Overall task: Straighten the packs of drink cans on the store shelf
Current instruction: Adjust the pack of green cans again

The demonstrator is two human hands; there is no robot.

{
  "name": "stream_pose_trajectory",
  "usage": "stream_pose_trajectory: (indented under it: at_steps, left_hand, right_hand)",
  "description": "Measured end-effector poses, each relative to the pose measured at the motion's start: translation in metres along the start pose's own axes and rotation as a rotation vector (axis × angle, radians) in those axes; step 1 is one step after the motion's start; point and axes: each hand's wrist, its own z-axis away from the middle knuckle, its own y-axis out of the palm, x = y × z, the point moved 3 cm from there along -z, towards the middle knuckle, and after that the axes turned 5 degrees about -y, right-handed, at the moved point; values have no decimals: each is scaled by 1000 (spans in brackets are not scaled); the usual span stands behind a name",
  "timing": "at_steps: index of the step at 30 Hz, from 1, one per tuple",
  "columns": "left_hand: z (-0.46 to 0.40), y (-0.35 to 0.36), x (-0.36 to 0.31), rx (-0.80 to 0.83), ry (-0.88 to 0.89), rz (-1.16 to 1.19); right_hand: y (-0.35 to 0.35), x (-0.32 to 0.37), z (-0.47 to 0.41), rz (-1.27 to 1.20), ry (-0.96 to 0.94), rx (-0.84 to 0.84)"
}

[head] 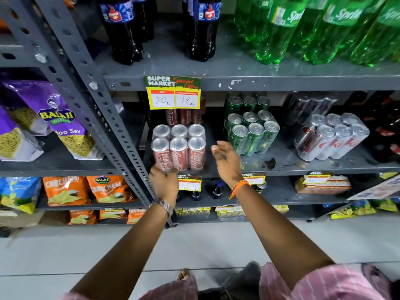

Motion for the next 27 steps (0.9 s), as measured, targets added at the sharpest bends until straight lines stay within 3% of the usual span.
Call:
stream_pose_trajectory:
  at_steps: [2,4,7,9,12,16,22,27]
  left_hand:
    - [28,14,-5,-22,51,71]
    - [47,40,-19,64,105,159]
    - [52,90,-47,188,191,118]
    - [44,116,-60,268,223,23]
    - [44,164,-73,351,217,-184]
    - [43,206,-78,388,204,-286]
    - [35,205,-67,324,184,-328]
    - [44,199,-59,290,258,-373]
  right_hand:
    - [-35,-3,-2,-101,-79,-291]
    - [-75,-8,-9,-152,-103,-530]
    - [-126,-17,-29,-97,-40,-663]
    - [-140,-27,-47,-51,47,-575]
    - [-160,-34,-71,-107,179,-262]
    - [-169,-36,-87,-79,152,50]
    - [-186,-53,-93,6,142,202]
    - [-195,-62,-75,56,67,197]
